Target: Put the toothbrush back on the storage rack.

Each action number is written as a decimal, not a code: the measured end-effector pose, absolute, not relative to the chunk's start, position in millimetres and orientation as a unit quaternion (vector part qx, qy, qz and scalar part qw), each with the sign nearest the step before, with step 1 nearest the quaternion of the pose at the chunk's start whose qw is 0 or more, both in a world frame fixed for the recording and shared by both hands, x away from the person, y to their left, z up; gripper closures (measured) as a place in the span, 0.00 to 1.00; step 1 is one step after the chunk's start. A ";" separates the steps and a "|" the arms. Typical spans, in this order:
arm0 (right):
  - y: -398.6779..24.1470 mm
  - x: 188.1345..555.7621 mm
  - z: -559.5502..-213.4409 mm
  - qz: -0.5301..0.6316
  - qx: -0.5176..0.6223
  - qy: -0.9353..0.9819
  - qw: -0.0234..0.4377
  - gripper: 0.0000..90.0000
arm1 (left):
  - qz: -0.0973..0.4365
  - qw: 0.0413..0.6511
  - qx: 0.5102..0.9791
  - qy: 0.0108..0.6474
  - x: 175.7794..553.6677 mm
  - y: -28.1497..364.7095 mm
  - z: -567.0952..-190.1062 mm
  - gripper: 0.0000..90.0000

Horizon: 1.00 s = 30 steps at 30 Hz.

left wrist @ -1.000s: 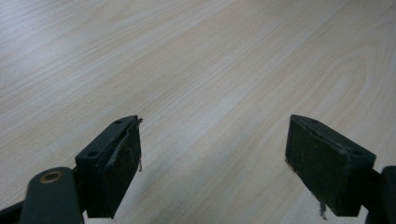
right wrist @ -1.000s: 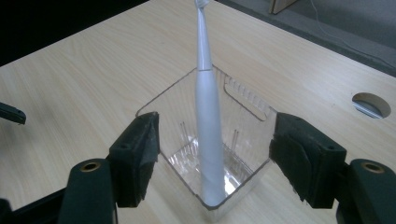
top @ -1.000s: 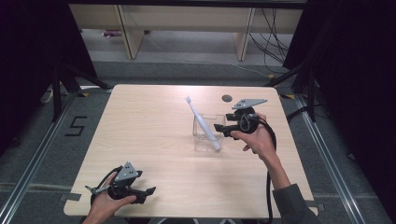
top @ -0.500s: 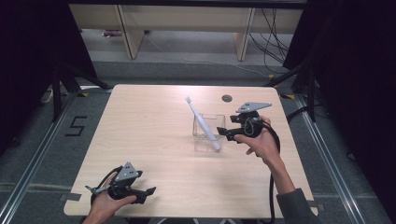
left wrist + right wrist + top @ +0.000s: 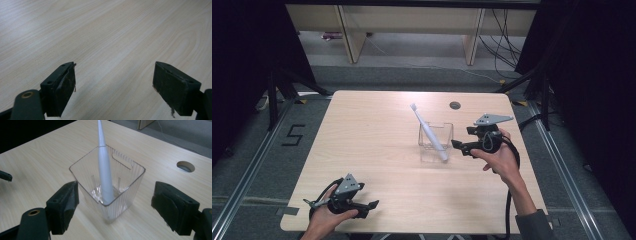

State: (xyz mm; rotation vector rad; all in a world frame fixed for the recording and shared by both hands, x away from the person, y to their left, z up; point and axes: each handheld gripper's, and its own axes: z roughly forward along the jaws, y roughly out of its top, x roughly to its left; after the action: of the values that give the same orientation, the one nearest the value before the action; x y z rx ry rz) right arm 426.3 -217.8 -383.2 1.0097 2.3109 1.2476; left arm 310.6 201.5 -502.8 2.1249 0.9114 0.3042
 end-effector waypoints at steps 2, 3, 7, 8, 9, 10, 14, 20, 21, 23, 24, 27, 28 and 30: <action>-219.7 424.8 -384.3 0.438 0.354 0.812 0.154 0.24 | 0.120 0.395 0.837 0.359 310.6 201.5 -502.7 0.20; -220.4 422.9 -384.7 0.437 0.361 0.809 0.155 0.24 | 0.120 0.396 0.836 0.360 310.6 201.4 -502.6 0.20; -223.7 421.3 -387.2 0.439 0.362 0.806 0.160 0.23 | 0.120 0.394 0.838 0.359 310.8 201.5 -502.8 0.20; -225.0 420.5 -388.0 0.436 0.366 0.807 0.156 0.22 | 0.123 0.391 0.838 0.359 311.4 201.6 -503.0 0.20; -229.1 420.2 -389.4 0.433 0.366 0.808 0.158 0.22 | 0.122 0.392 0.838 0.360 311.2 201.4 -502.9 0.20; -229.4 419.6 -390.5 0.435 0.371 0.806 0.154 0.22 | 0.120 0.394 0.838 0.358 310.7 201.6 -502.5 0.20; -234.0 417.1 -393.8 0.438 0.377 0.801 0.158 0.22 | 0.121 0.396 0.836 0.359 311.0 201.9 -502.7 0.20; -239.4 415.8 -397.3 0.437 0.370 0.801 0.172 0.21 | 0.122 0.395 0.839 0.354 311.4 202.1 -502.5 0.20; -239.2 413.0 -396.9 0.430 0.382 0.803 0.159 0.21 | 0.122 0.395 0.838 0.355 311.3 201.9 -502.5 0.20; -239.5 412.1 -399.9 0.429 0.376 0.806 0.159 0.21 | 0.120 0.399 0.835 0.359 310.4 200.7 -502.7 0.20; -239.2 411.2 -401.5 0.431 0.376 0.803 0.165 0.21 | 0.120 0.400 0.835 0.359 310.4 200.6 -502.8 0.20; -239.7 408.9 -403.4 0.425 0.377 0.808 0.157 0.22 | 0.119 0.399 0.835 0.361 310.6 200.6 -503.1 0.20; -240.2 409.0 -404.3 0.425 0.373 0.809 0.159 0.22 | 0.119 0.399 0.834 0.361 310.5 200.5 -503.1 0.20; -240.2 407.2 -404.8 0.426 0.374 0.808 0.159 0.22 | 0.119 0.399 0.835 0.361 310.5 200.4 -503.1 0.20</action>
State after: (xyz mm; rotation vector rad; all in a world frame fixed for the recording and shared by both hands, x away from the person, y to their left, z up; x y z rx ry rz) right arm 407.2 -240.2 -404.8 1.0698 2.3105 1.2168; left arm 310.5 200.4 -503.1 2.1127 0.9131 0.3009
